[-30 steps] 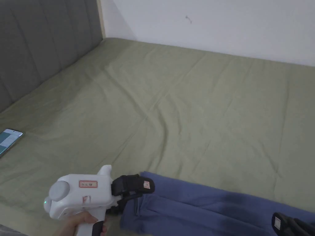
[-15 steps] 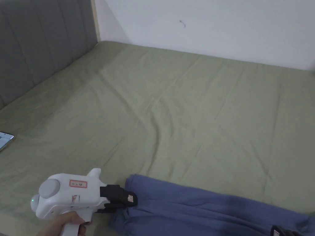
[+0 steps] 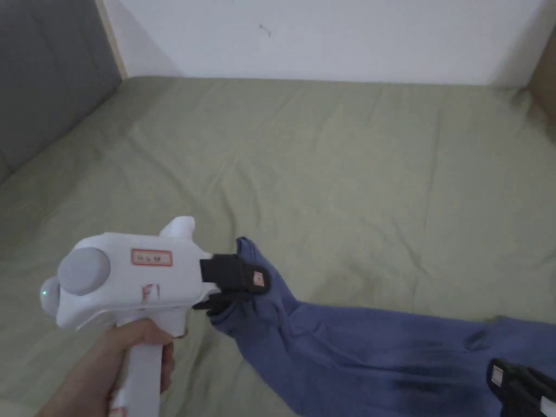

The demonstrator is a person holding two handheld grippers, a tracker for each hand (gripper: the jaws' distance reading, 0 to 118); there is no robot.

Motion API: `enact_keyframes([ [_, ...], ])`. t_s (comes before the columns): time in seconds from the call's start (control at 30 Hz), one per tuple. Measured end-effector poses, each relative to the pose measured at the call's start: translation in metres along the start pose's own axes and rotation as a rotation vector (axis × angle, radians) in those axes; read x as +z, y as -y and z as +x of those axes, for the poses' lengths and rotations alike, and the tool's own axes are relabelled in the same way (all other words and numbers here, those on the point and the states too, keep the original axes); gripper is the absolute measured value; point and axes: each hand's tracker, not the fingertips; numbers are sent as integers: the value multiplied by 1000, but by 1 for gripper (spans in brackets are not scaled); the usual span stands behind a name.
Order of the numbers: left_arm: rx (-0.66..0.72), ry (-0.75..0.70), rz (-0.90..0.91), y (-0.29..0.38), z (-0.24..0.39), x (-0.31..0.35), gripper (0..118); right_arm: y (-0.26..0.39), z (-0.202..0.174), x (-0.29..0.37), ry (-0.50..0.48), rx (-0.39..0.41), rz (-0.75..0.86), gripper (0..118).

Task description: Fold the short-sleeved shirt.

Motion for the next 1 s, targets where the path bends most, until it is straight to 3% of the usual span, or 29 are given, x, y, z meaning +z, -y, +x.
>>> enact_keyframes([
  [0.13, -67, 46, -125, 13, 56, -63, 5, 2, 24, 14, 7, -50, 23, 0],
  [0.33, -156, -56, -326, 44, 89, -155, 9, 10, 61, 30, 48, -164, 50, 0],
  [0.4, -176, -57, -380, 52, 96, -173, 39, 13, 69, 34, 59, -177, 57, 0],
  [0.47, -174, -23, -408, 57, 98, -181, 58, 15, 75, 36, 80, -188, 61, 0],
  [0.5, -178, -11, -416, 58, 99, -182, 88, 16, 78, 37, 81, -195, 61, 0],
  [0.53, -173, -18, -405, 59, 100, -181, 110, 17, 80, 37, 78, -203, 60, 0],
  [0.57, -171, -16, -368, 57, 101, -173, 118, 18, 81, 37, 76, -211, 59, 0],
  [0.83, -203, -90, -255, 23, 86, -120, 113, 26, 77, 32, 45, -221, 37, 0],
  [0.87, -200, -110, -260, 23, 79, -117, 99, 27, 75, 31, 39, -219, 36, 0],
  [0.9, -205, -130, -265, 25, 71, -116, 72, 27, 73, 31, 35, -214, 37, 0],
  [0.93, -200, -172, -265, 30, 64, -117, 35, 27, 71, 30, 32, -209, 35, 0],
  [0.97, -201, -209, -279, 36, 61, -122, 7, 27, 69, 30, 31, -204, 34, 0],
  [1.0, -190, -239, -305, 42, 54, -127, 7, 27, 68, 30, 28, -200, 35, 0],
])
